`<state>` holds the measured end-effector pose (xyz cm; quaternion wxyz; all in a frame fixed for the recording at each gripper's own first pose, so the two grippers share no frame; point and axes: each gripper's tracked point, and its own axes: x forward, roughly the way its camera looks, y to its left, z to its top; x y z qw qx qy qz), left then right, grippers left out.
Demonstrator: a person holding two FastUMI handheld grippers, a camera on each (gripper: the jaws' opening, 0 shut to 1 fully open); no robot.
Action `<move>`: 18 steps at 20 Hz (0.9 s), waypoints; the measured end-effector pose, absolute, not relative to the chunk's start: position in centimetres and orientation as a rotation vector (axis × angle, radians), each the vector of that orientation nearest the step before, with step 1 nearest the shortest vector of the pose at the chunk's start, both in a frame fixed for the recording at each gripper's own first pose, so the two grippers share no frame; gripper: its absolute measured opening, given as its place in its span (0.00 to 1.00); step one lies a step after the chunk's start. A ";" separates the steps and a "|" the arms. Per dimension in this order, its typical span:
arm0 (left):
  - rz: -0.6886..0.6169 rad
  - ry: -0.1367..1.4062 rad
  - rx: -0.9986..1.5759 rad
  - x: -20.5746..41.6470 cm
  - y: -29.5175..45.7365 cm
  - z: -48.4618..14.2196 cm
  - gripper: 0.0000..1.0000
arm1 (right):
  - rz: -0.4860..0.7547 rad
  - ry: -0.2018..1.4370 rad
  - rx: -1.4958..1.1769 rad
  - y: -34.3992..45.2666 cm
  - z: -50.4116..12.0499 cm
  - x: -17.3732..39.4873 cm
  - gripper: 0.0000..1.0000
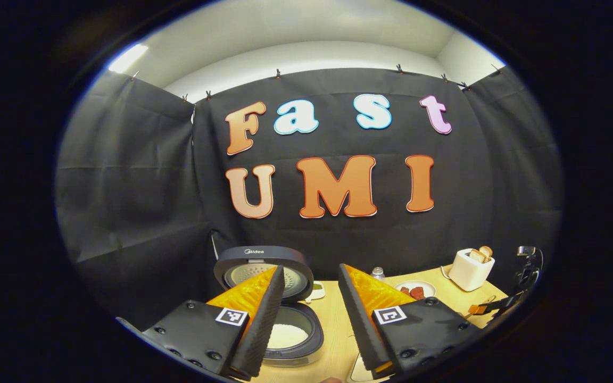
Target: Close the left gripper, press the button to open the rice cooker; take a wooden spoon from the chopstick holder with the right hand, scoop a spoonful of rice and pour it into the rice cooker, then put the wooden spoon back into the chopstick holder.
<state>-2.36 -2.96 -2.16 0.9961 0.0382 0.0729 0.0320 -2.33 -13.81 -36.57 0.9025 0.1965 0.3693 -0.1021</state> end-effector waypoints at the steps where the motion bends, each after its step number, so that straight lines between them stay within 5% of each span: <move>1: 0.050 0.139 0.083 -2.7 -3.7 -2.7 0.66 | -0.204 0.756 0.414 -13.6 -36.7 -2.1 0.92; 4: 0.041 0.144 0.129 -3.4 -4.5 -4.2 0.66 | -0.178 0.738 0.413 -12.8 -36.6 -1.2 0.81; 11: -0.006 0.182 0.051 -4.2 -5.2 -6.0 0.66 | -0.177 0.754 0.445 -11.2 -36.2 -0.7 0.27; 18: 0.002 0.203 0.027 -4.8 -2.7 -7.1 0.66 | -0.186 0.753 0.385 -9.7 -34.1 -0.6 0.14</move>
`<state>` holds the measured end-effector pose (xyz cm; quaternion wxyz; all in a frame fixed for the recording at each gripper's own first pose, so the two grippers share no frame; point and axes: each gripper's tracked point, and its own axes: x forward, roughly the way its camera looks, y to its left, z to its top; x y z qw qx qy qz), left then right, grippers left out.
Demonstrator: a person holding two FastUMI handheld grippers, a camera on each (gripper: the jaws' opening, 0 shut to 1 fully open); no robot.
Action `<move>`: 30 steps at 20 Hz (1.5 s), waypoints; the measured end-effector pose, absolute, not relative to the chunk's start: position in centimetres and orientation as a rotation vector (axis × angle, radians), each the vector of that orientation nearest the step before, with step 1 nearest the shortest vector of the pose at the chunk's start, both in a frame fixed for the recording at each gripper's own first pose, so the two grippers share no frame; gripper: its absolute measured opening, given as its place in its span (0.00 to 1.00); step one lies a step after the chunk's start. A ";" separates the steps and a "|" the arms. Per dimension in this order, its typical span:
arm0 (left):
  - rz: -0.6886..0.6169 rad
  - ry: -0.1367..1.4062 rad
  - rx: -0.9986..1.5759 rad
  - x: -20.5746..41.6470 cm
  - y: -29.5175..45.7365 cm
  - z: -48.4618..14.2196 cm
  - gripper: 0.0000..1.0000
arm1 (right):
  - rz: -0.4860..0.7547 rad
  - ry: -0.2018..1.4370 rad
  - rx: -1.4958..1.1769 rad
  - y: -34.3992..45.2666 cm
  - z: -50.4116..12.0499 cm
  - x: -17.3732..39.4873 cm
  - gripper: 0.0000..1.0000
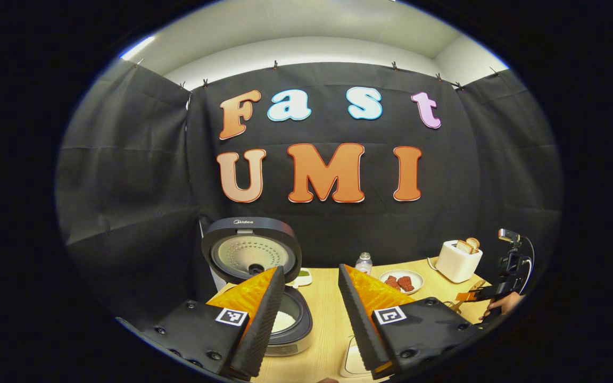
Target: Close the left gripper, press the button to open the rice cooker; take a wooden spoon from the chopstick holder with the right hand, scoop a spoonful of rice and pour it into the rice cooker, then put the wooden spoon back into the chopstick holder.
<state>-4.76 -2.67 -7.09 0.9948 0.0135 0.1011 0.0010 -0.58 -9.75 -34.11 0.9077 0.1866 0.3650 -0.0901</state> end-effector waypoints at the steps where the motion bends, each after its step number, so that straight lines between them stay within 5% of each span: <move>1: 0.001 0.205 0.025 -4.8 -2.3 -7.3 0.67 | -0.215 0.748 0.389 -10.2 -33.7 -0.6 0.15; 8: -0.014 0.217 0.026 -4.7 0.3 -8.3 0.72 | -0.257 0.633 0.399 -10.6 -27.3 -1.4 0.15; 16: -0.040 0.208 0.032 -3.5 3.5 -8.8 0.66 | -0.190 0.526 0.422 -6.1 -21.0 -3.7 0.14; 30: -0.041 0.245 0.041 -3.0 6.5 -11.1 0.66 | 0.029 0.657 0.183 6.2 -26.3 -7.5 0.12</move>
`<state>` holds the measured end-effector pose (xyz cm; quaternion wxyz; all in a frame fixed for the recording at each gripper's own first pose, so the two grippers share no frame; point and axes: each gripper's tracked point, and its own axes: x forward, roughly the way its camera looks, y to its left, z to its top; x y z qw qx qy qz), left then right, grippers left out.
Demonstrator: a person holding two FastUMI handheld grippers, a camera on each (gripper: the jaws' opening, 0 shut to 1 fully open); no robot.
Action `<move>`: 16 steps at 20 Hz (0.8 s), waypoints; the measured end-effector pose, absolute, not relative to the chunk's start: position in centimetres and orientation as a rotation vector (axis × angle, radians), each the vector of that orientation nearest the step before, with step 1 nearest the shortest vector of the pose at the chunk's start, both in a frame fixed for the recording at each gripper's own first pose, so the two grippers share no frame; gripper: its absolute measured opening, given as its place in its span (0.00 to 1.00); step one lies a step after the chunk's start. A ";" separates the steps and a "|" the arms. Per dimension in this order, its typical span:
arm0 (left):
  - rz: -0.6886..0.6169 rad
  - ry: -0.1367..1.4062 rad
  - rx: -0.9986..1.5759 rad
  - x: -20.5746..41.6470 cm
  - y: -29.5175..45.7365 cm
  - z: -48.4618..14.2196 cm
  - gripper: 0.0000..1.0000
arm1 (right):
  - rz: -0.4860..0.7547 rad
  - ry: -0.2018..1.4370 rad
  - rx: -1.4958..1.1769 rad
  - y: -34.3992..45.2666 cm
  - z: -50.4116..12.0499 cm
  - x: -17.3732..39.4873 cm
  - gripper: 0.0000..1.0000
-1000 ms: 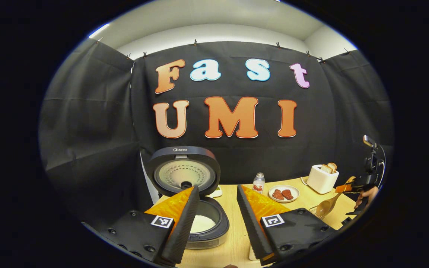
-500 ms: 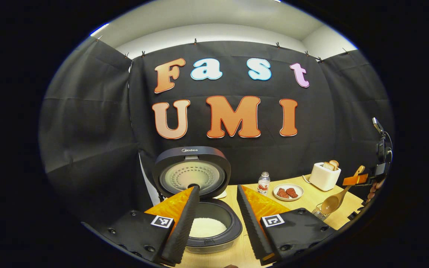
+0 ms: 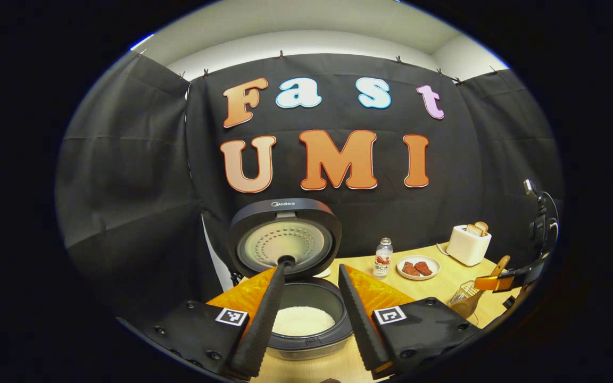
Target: Close the left gripper, press the button to open the rice cooker; take a wooden spoon from the chopstick holder with the right hand, scoop a spoonful of rice and pour it into the rice cooker, then put the wooden spoon back into the chopstick holder.
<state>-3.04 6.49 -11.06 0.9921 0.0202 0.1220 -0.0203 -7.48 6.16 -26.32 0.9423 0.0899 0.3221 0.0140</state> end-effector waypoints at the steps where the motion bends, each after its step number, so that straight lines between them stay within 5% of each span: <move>1: -0.040 0.246 0.041 -3.2 6.4 -11.2 0.66 | 0.029 0.663 0.146 6.4 -27.0 -7.5 0.11; 16: -0.021 0.280 0.054 -3.9 8.0 -12.4 0.72 | 0.082 0.597 -0.312 9.1 -33.8 -8.7 0.10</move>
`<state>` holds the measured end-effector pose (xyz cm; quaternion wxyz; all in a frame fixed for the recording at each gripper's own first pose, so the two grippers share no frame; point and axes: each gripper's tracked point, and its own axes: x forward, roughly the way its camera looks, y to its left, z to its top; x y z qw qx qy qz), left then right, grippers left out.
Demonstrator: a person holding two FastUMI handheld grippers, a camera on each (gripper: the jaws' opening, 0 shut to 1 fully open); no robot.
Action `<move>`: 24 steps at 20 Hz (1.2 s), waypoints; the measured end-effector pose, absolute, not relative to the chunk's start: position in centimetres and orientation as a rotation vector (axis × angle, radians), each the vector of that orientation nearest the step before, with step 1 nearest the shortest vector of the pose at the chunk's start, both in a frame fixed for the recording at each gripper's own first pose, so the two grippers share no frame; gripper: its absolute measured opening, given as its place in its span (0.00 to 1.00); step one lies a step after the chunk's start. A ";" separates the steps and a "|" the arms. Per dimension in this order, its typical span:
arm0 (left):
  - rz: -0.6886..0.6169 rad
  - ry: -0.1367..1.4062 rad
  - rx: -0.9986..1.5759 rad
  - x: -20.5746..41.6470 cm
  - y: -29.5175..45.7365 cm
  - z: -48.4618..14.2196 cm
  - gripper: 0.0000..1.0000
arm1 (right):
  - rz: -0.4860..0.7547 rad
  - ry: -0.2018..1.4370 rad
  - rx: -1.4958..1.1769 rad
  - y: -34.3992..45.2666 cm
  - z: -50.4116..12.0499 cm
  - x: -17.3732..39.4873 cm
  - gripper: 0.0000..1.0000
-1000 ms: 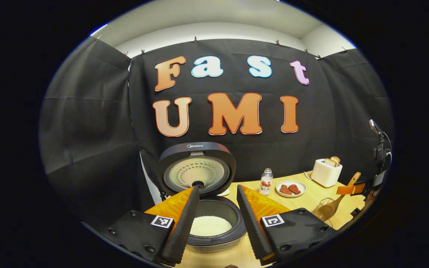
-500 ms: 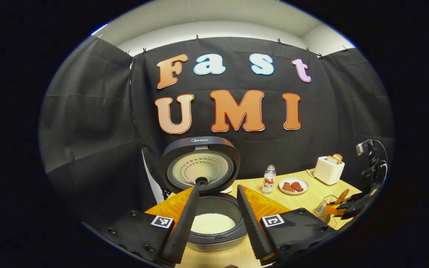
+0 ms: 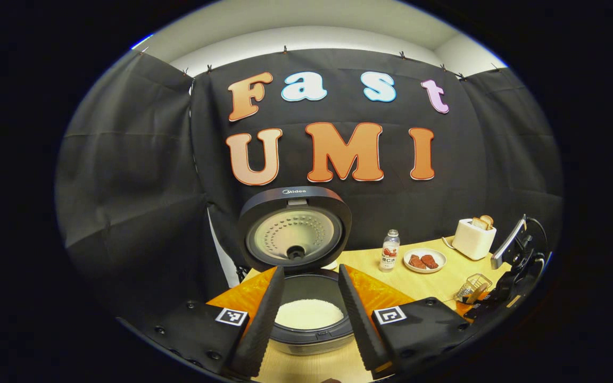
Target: Close the left gripper, press the button to open the rice cooker; take a wooden spoon from the chopstick holder with the right hand, scoop a spoonful of rice and pour it into the rice cooker, then put the wooden spoon back into the chopstick holder.
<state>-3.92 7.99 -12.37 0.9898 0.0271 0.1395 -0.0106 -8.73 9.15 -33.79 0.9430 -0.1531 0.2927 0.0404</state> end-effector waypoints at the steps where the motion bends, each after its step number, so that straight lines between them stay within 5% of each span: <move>1: -0.023 0.283 0.060 -3.9 8.0 -12.4 0.72 | 0.084 0.598 -0.303 9.6 -34.0 -9.0 0.10; 9: -0.018 0.300 0.061 -3.9 8.7 -12.9 0.72 | 0.065 0.596 -0.127 11.5 -34.2 -9.6 0.10; 10: -0.013 0.303 0.058 -3.9 8.9 -13.1 0.66 | 0.065 0.591 -0.080 11.7 -34.0 -9.7 0.10; 24: -0.003 0.332 0.074 -3.9 10.3 -13.7 0.72 | 0.082 0.697 0.508 15.8 -34.4 -9.8 0.10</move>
